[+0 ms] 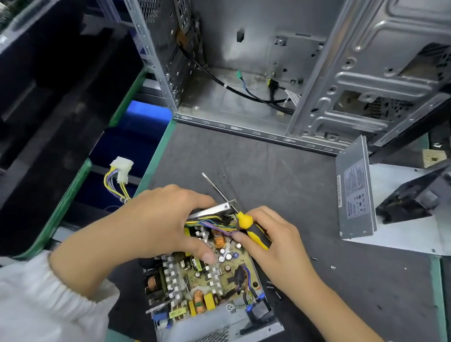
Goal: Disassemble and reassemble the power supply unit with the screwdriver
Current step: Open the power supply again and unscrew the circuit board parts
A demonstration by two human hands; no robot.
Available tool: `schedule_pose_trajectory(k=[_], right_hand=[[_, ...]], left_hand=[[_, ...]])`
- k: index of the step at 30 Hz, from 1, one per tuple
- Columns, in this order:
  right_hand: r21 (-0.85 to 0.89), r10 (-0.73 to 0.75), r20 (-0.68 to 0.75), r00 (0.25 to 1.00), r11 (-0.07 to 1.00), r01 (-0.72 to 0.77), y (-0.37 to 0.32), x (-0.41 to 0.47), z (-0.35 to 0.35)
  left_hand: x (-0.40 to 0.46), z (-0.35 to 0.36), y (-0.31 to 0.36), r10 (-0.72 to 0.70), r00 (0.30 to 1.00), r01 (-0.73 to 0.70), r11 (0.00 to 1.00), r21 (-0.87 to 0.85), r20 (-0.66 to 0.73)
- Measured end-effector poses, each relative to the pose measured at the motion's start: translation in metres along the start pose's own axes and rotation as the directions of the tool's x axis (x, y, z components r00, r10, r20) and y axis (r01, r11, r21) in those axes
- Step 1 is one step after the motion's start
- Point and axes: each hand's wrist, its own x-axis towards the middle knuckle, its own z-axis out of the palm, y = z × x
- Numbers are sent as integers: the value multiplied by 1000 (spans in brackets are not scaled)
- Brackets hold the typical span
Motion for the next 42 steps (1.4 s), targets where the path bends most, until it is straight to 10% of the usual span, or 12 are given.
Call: schedule_pose_trajectory(k=[17,22,31,35,42], right_hand=[[50,-41,54,998,998,39,-2,-6,-9],[-119,57,-134,989,990,-73,1,-6,-59],[-418,244,-56,968,875,-245,11,-22,-48],[-74,191,-175,966,976,-206,-12,-28,-59],[136,-121,-325,938,976,173,-88,-9,-64]], left_hand=[[5,-4,11,-49,997,44,995,89,62],[1,-9,14,-39,999,41,991,127,-19],[-6,-9,31,54,928,-121,979,-161,-369],[-15,12,47,49,759,-235,950,-204,-649],[-16,5,77,75,887,-374,696,-614,-455]])
